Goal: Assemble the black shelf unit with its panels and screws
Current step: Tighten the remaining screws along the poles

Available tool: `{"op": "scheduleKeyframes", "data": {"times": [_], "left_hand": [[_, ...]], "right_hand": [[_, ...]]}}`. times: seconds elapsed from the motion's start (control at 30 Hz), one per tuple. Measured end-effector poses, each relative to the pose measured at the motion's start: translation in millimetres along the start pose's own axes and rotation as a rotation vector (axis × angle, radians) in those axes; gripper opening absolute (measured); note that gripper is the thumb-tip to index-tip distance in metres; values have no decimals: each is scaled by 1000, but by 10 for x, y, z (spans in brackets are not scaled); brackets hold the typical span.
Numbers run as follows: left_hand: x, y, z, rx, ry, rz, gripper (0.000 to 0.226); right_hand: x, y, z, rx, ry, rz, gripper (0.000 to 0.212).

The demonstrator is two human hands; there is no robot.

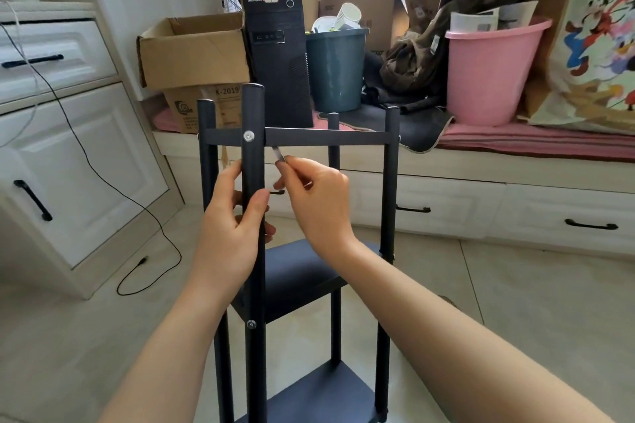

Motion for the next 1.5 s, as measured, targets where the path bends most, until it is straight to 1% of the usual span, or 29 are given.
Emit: {"op": "scheduleKeyframes", "data": {"times": [0.13, 0.4, 0.83, 1.1, 1.27, 1.37, 1.5], "left_hand": [[-6, -36, -29, -4, -11, 7, 37], [-9, -51, -40, 19, -18, 7, 39], [-2, -46, -38, 9, -18, -2, 39], [9, -116, -28, 14, -21, -9, 32], [10, -220, -68, -33, -32, -21, 32], [23, -249, -44, -18, -11, -43, 31], [16, -270, -63, 7, 25, -46, 32]], "right_hand": [[2, 29, 6, 57, -26, 32, 16], [-8, 97, -36, -94, 59, 22, 14], [-69, 119, 62, -85, 17, -43, 14], [-79, 301, 156, -52, -77, 31, 15], [-123, 502, 189, -114, -87, 57, 16], [-159, 601, 192, -186, -58, 66, 16], [-215, 666, 200, -253, -66, 95, 16]]}}
Point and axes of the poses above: each hand's wrist, its own x-axis away from the middle knuckle, its own y-axis out of the palm, z = x × y, the point moved 1 cm from there along -x, towards the middle knuckle, and after that the axes turned 13 degrees about -z, right-handed, at the moved point
